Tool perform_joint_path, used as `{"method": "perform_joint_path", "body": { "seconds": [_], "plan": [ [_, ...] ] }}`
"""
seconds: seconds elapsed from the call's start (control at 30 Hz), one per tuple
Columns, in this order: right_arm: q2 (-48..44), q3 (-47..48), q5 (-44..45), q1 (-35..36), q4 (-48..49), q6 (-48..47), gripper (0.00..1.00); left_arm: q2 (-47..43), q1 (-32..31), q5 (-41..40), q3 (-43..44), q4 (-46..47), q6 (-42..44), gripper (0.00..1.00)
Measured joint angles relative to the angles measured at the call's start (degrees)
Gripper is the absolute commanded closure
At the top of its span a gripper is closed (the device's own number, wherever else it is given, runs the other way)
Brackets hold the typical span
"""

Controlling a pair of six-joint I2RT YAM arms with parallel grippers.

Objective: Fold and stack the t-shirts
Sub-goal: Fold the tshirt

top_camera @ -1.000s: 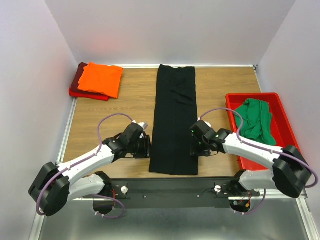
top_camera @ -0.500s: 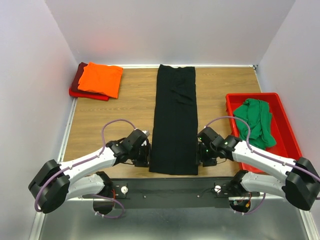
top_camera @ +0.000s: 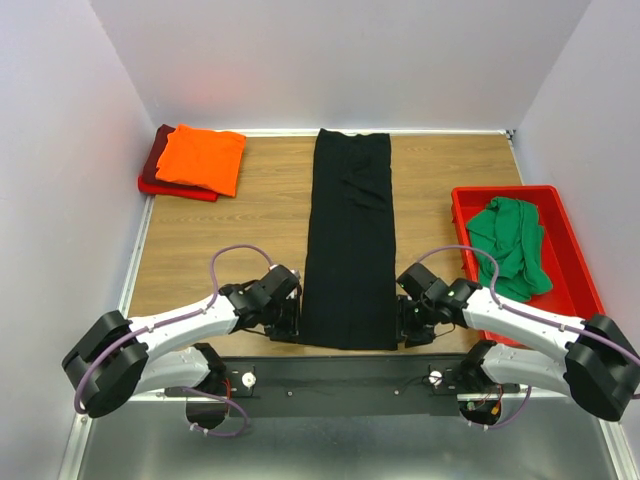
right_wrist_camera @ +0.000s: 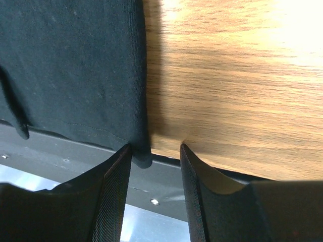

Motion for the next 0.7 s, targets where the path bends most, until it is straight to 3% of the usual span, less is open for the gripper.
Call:
{"method": "perform_joint_path", "body": {
  "seconds": [0.5,0.7],
  "plan": [
    [-1.20,-2.01,-3.32,-0.02,3.91,2.75,0.51,1.60,-0.50,0.26,-0.96,3.39,-1.40,0.72],
    [-2.21,-3.08,-3.39,-0.02,4.85,4.31,0.72,2.25,-0.50,-0.04,-0.42,3.34,-0.85,0.84]
  ]
}}
